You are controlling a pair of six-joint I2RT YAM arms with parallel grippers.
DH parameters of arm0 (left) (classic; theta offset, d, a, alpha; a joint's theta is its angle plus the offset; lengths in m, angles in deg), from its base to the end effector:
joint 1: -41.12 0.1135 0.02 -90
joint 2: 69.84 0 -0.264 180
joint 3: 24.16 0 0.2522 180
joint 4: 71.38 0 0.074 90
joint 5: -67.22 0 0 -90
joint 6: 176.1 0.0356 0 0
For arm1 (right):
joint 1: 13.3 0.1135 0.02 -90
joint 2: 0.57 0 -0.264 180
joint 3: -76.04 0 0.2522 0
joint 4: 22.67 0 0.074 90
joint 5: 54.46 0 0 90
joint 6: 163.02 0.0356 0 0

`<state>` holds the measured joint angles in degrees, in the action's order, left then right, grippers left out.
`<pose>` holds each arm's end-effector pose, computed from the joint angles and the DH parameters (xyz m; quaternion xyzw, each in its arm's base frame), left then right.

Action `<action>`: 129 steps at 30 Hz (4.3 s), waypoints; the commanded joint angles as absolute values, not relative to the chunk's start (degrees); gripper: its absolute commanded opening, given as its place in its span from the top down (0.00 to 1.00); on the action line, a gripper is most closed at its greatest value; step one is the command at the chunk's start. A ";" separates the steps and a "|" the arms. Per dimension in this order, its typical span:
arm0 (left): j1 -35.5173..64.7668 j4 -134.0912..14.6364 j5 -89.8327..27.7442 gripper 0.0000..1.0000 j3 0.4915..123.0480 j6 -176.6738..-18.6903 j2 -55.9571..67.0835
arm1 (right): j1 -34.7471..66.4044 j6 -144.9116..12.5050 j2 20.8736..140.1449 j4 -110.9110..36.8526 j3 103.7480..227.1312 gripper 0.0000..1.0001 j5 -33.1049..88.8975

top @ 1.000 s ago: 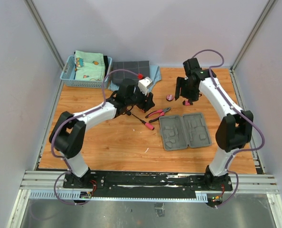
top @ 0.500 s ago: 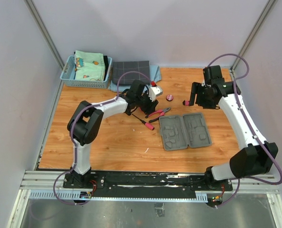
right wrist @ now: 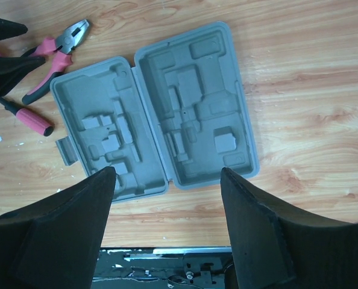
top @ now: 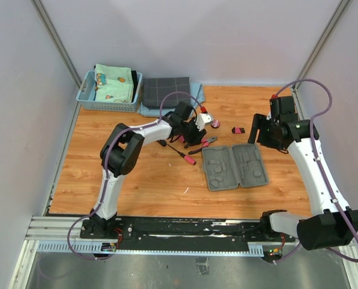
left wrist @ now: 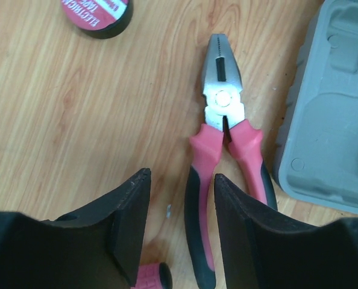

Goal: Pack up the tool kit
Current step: Pick up the pliers at the center of the board, then place the pliers in the toolbox.

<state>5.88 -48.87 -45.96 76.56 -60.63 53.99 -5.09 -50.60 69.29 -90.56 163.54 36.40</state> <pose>0.3787 -0.2847 0.1575 0.5239 0.7444 -0.2169 0.3528 0.2371 0.0337 0.3535 0.1188 0.9329 0.0830 0.3298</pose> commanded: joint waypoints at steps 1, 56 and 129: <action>4.74 -45.47 -48.58 0.53 79.23 -58.77 56.69 | -7.07 -50.52 67.48 -91.72 161.99 0.28 37.82; -13.10 -56.07 -30.19 1.00 75.97 -128.02 36.19 | -35.07 -73.57 90.16 -81.18 148.75 0.23 34.94; -25.85 -41.19 -0.38 1.00 99.66 -133.92 64.43 | -31.78 -64.67 72.93 -97.33 164.65 0.22 29.10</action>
<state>-24.83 -38.42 -3.69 95.97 -132.01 63.43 -30.18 -63.46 73.99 -95.35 163.17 30.08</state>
